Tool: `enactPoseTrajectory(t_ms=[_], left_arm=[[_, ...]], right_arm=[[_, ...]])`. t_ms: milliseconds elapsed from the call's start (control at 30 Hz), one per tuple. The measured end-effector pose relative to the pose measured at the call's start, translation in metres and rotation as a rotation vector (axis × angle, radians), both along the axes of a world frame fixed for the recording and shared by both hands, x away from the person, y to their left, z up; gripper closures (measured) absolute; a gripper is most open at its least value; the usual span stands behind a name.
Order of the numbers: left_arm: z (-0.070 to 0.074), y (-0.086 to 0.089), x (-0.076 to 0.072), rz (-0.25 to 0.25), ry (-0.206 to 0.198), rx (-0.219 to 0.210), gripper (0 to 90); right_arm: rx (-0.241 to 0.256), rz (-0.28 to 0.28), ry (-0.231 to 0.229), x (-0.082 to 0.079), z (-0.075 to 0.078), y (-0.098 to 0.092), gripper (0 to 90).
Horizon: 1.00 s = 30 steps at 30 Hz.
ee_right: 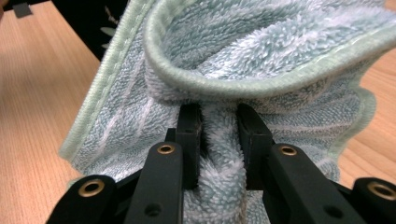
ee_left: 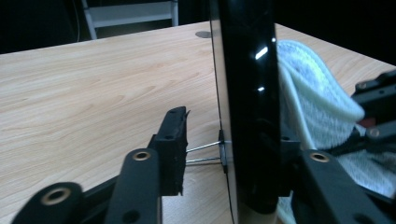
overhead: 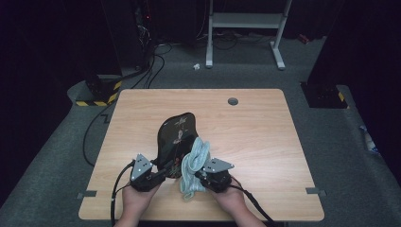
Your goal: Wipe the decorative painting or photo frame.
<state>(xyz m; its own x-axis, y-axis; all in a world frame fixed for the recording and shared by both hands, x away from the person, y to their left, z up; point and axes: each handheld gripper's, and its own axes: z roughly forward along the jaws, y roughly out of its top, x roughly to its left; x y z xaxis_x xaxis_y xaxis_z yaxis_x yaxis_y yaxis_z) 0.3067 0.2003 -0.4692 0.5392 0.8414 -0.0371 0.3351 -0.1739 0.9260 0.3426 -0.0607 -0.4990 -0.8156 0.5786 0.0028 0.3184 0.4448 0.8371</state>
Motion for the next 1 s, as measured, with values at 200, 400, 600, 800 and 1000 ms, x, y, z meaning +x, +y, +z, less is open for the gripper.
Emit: enactPoseTrajectory(t_ms=[200, 400, 600, 800, 1000], left_arm=[[-0.006, 0.001, -0.003, -0.022, -0.028, -0.014, 67.4], [-0.011, 0.002, -0.004, -0.042, -0.043, -0.028, 75.0], [-0.013, 0.004, -0.003, -0.05, -0.046, -0.045, 76.4], [-0.014, 0.004, -0.003, -0.036, -0.031, -0.064, 76.2], [-0.016, 0.005, 0.001, -0.073, -0.005, -0.075, 75.9]], right_arm=[[0.042, -0.017, -0.018, -0.001, 0.009, -0.006, 73.7], [0.077, -0.047, -0.029, 0.0, 0.018, -0.011, 73.8], [0.088, -0.046, -0.058, -0.002, 0.024, -0.013, 73.8], [0.097, -0.06, -0.103, -0.003, 0.033, -0.014, 73.8], [0.112, -0.085, -0.148, 0.0, 0.051, -0.013, 74.0]])
